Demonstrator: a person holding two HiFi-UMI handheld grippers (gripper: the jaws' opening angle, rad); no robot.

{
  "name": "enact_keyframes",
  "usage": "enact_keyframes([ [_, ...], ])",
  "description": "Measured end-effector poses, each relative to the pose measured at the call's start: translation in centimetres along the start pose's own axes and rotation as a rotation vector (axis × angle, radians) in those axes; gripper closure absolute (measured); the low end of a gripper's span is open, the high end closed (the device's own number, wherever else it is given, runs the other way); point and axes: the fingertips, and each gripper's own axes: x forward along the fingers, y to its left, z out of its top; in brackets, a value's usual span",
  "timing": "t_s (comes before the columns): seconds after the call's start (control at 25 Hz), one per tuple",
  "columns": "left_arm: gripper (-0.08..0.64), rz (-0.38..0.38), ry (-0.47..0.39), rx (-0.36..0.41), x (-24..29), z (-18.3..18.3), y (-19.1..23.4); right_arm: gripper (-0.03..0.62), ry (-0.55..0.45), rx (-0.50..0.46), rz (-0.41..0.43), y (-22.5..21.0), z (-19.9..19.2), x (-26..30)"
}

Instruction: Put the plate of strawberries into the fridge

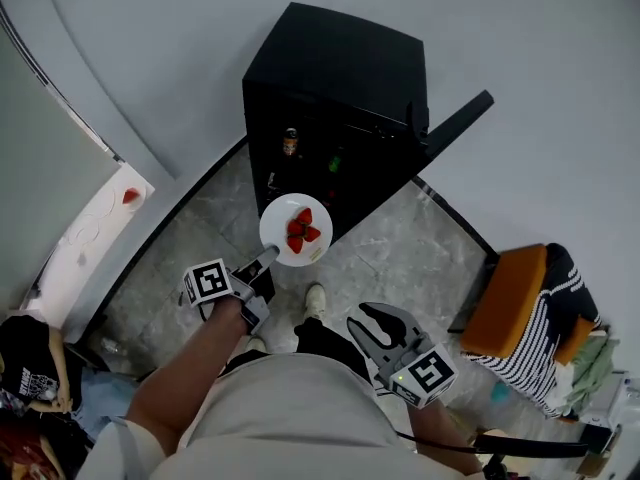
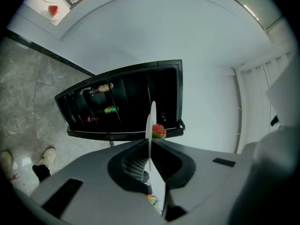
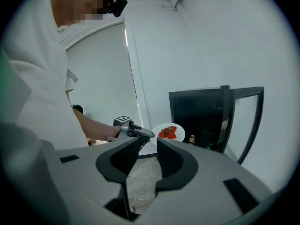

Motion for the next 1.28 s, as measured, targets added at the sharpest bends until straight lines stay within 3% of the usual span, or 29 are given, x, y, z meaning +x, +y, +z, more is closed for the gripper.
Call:
enact_keyframes([
  [0.24, 0.534, 0.038, -0.093, -0.029, 8.8, 4.0, 2.1, 0.463, 0.044, 0.003, 0.044, -8.3, 0.6, -0.6],
  [0.6, 0.534, 0.096, -0.211, -0.074, 18.6, 8.9, 7.5, 0.463, 0.099, 0.027, 0.015, -17.4, -0.3, -3.1],
  [0.96, 0.534, 0.175, -0.278, -0.102, 25.0, 13.2, 12.6, 0.463, 0.140, 0.080, -0.051, -21.7, -1.4, -5.1],
  [1.28, 0.534, 0.264, -0.292, -0.069, 28.5, 15.5, 15.4, 0.463, 0.173, 0.107, -0.087, -23.6, -1.6, -5.8],
])
